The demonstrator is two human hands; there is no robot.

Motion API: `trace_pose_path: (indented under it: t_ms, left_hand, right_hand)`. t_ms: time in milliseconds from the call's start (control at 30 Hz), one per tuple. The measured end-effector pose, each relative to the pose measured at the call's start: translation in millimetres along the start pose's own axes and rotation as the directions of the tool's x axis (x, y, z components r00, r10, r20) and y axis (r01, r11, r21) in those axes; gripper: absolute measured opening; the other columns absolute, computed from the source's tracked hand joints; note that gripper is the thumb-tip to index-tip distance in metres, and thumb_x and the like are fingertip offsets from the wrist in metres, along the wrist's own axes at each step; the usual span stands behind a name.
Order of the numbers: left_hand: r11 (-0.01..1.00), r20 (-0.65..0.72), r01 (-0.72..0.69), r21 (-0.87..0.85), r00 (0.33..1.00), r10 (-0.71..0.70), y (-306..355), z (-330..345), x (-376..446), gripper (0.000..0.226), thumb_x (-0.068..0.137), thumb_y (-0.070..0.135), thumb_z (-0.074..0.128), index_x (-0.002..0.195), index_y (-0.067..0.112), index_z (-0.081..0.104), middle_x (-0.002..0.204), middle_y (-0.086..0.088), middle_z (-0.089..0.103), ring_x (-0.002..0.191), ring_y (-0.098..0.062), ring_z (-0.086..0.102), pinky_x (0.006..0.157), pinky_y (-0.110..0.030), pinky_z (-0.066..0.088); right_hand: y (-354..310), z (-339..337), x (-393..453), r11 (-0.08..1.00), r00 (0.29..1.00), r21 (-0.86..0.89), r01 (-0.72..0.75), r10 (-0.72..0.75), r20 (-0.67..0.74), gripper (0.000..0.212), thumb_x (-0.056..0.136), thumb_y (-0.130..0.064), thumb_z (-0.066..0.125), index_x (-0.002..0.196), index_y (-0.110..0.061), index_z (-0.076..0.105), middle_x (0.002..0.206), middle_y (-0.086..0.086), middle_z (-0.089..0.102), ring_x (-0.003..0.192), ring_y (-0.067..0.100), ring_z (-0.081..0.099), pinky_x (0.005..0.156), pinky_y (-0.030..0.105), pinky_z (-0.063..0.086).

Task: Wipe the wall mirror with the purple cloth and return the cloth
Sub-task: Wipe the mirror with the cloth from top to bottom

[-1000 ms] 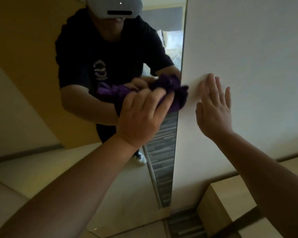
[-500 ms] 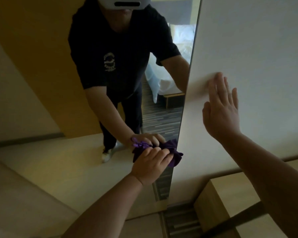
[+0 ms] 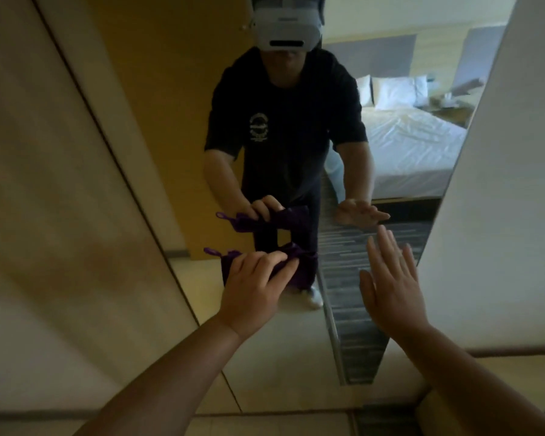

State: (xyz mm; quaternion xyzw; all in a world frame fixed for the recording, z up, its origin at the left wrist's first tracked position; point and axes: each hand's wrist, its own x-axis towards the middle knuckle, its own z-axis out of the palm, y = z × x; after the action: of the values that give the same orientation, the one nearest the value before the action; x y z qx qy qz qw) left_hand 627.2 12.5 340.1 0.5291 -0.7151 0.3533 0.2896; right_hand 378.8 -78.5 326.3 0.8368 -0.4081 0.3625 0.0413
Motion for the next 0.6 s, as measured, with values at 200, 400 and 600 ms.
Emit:
trace_pose_path:
  t_ms: [200,400,600]
  left_hand:
    - [0.996,-0.066,0.023,0.085,0.998,-0.017,-61.7,-30.9,-60.3,0.038,0.084,0.001,0.069,0.119,0.017,0.071,0.119,-0.004,0.055,0.099,-0.028,0.055,0.086,-0.043,0.04]
    - [0.986,-0.148,0.008,0.167,0.989,0.017,-107.5,-15.3,-105.7,0.03,0.093,0.004,0.061,0.119,0.016,0.072,0.117,-0.006,0.06,0.098,-0.028,0.056,0.084,-0.044,0.041]
    - [0.977,-0.336,0.034,0.212,0.941,0.04,-109.2,24.0,-146.0,0.037,0.09,0.003,0.069,0.124,0.016,0.063,0.118,-0.008,0.057,0.098,-0.029,0.057,0.084,-0.044,0.042]
  right_hand:
    - [-67.0,34.7,2.5,0.987,0.99,-0.072,0.142,-0.143,-0.007,0.056,0.102,-0.036,0.033,0.151,-0.009,0.027,0.162,0.012,0.015,0.153,0.023,0.005,0.123,0.048,0.004]
    - [-92.0,85.8,-1.3,0.971,0.97,-0.098,0.219,-0.227,-0.083,0.058,0.102,-0.035,0.038,0.153,-0.01,0.026,0.164,0.009,0.012,0.153,0.026,0.008,0.123,0.053,0.006]
    - [-84.3,141.7,-30.0,0.936,0.917,-0.108,0.335,-0.35,-0.193,0.058,0.099,-0.03,0.043,0.153,-0.01,0.031,0.162,0.013,0.021,0.152,0.031,0.014,0.121,0.058,0.012]
